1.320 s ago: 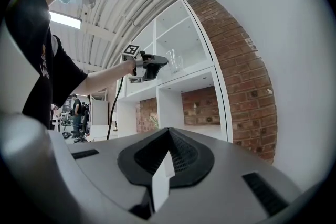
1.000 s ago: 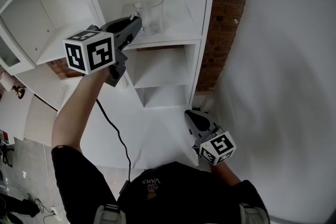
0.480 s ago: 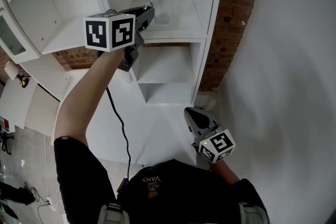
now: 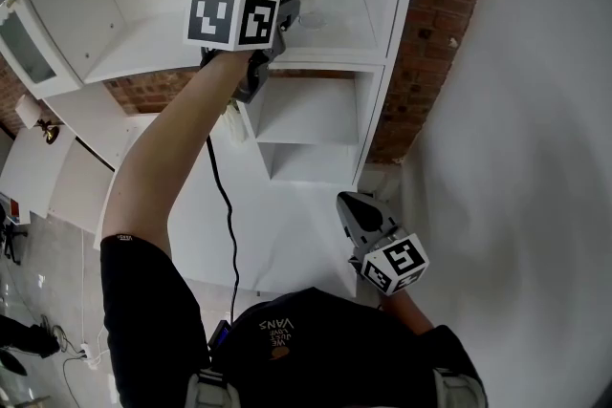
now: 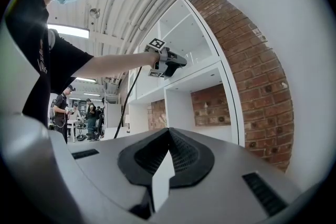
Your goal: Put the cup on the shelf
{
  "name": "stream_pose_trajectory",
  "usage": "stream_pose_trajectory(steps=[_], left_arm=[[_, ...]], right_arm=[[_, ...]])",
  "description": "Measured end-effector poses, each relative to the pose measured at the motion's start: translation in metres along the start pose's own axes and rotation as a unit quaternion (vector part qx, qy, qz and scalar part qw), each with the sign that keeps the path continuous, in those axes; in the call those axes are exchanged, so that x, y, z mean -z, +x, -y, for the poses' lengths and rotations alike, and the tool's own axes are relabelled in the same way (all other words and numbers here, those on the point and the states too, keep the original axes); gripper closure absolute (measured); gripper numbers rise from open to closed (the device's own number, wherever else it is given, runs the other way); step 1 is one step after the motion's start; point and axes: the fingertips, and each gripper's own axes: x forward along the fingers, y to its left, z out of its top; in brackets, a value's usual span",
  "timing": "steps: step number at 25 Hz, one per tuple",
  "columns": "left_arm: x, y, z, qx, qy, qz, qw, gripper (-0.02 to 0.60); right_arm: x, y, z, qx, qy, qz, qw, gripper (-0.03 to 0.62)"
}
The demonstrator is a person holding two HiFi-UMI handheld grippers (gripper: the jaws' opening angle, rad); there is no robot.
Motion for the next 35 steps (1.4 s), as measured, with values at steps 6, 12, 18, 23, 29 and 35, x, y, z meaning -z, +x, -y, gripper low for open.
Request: stream_pose_trajectory(steps=[6,12,18,23,29,35], left_arm=[[0.000,0.012,-0.006,-0.024,0.022,-0.032,0.9990,0.551],[-0.002,0.025,-0.013,-0.048,0.035,-0.050,0.9970,0.549],[-0.005,0.041,-0.017,-0.062,0.036,-0.054,0.9960,0.549],[-0.007,0.051,-0.020,-0.069,0.039,-0.054,0.9954,0.549],[-0.008,0.048,-0.021,-0.070,0.039,-0.035,0.9961,0.529],[-0.019,0.026,-0.021,-0.072,0.049,0.012,0.9961,0.488]], right_arm=[[-0.002,0.000,0.000,-0.005,0.001,0.002,1.000,0.594],[-0.004,-0.001,0.001,-0.005,0.000,0.004,1.000,0.594],[-0.004,-0.005,0.008,0.006,0.002,0.006,1.000,0.594],[-0.003,-0.009,0.014,0.018,0.004,0.005,1.000,0.594],[-0.003,-0.008,0.012,0.020,0.003,0.005,1.000,0.594],[-0.001,-0.002,0.003,0.013,0.003,0.002,1.000,0.594]])
